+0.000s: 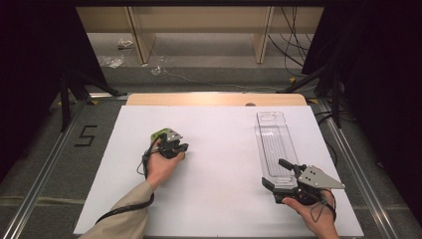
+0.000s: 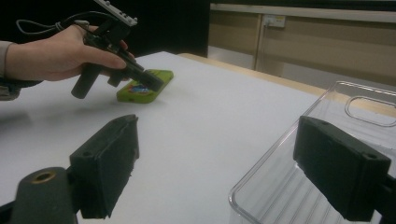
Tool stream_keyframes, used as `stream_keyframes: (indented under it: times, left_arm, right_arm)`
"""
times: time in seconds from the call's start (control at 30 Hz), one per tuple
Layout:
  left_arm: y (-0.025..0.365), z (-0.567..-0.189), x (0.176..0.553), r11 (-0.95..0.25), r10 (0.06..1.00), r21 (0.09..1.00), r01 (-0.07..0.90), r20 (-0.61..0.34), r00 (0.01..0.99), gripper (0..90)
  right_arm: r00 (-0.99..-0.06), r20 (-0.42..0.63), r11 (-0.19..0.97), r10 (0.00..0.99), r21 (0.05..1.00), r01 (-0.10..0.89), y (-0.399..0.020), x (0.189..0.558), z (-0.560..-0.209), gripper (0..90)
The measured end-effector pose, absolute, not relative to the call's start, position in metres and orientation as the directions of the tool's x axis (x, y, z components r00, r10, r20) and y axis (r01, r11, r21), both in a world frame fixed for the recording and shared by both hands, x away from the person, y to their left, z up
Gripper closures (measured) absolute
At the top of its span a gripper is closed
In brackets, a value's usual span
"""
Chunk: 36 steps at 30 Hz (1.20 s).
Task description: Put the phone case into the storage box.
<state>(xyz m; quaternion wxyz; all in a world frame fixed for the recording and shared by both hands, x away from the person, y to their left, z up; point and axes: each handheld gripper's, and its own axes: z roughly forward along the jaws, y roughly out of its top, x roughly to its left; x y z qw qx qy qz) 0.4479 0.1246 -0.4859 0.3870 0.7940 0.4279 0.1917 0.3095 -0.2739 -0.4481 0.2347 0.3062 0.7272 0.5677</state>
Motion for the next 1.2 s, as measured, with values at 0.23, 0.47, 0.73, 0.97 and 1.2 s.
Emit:
stream_keyframes:
  times: [0.23, 0.47, 0.73, 0.97, 1.2]
  left_arm:
    - [0.119, -0.489, 0.449, -0.361, 0.820, 0.763, 0.537, -0.015, 0.573, 89.6]
    - [0.112, -0.492, 0.448, -0.380, 0.811, 0.755, 0.534, -0.006, 0.585, 89.5]
    - [0.108, -0.496, 0.449, -0.398, 0.808, 0.744, 0.536, 0.007, 0.589, 89.5]
    - [0.113, -0.495, 0.443, -0.403, 0.813, 0.733, 0.548, 0.013, 0.581, 89.5]
    - [0.125, -0.493, 0.432, -0.418, 0.809, 0.714, 0.562, 0.011, 0.587, 89.5]
  right_arm:
    - [-0.703, 0.007, 0.166, 0.711, 0.970, 0.177, -0.274, 0.309, -0.448, 15.4]
    - [-0.704, 0.008, 0.167, 0.710, 0.969, 0.180, -0.274, 0.310, -0.449, 15.4]
    - [-0.706, 0.011, 0.166, 0.708, 0.969, 0.182, -0.275, 0.310, -0.449, 15.5]
    - [-0.705, 0.014, 0.161, 0.709, 0.970, 0.182, -0.275, 0.309, -0.448, 15.5]
    - [-0.705, 0.019, 0.158, 0.709, 0.970, 0.185, -0.275, 0.309, -0.448, 15.6]
